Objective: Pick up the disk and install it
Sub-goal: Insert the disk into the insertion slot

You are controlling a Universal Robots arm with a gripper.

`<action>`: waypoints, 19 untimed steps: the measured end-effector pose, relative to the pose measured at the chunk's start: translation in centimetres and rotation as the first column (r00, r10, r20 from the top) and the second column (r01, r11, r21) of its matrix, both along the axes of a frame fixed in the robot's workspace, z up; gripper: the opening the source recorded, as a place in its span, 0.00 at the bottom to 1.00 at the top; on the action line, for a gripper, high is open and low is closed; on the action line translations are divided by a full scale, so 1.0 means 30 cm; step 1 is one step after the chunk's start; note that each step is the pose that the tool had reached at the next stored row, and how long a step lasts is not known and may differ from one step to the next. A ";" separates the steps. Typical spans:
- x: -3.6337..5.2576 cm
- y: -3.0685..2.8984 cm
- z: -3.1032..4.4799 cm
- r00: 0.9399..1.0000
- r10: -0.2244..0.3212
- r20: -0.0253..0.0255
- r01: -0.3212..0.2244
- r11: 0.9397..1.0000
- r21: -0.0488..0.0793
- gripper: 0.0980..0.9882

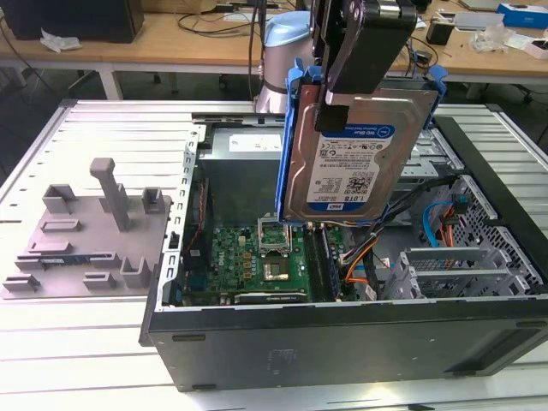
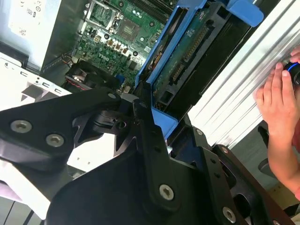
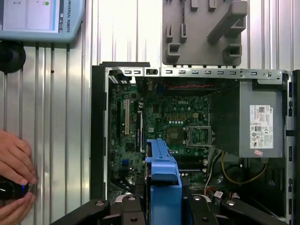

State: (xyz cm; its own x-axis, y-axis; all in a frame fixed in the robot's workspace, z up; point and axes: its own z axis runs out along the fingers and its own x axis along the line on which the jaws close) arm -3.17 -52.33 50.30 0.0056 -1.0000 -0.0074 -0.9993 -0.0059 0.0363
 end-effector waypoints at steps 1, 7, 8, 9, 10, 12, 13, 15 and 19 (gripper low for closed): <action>0.000 0.000 0.000 1.000 0.000 0.000 0.000 1.000 0.000 0.30; 0.000 0.000 0.000 1.000 0.000 0.000 0.000 1.000 0.000 0.30; 0.000 0.000 -0.001 1.000 0.000 0.000 0.000 1.000 0.003 0.30; 0.004 0.000 -0.002 1.000 0.000 0.000 0.000 1.000 0.005 0.30; 0.012 0.000 -0.002 1.000 0.000 0.000 0.000 1.000 0.006 0.30; 0.034 -0.001 -0.002 1.000 0.000 0.000 0.000 1.000 0.006 0.30; 0.041 -0.001 -0.003 1.000 0.000 0.000 0.000 1.000 0.006 0.30; 0.066 -0.013 -0.005 1.000 0.000 0.000 0.000 1.000 0.006 0.30; 0.104 -0.036 -0.007 1.000 0.000 0.000 0.000 1.000 0.009 0.30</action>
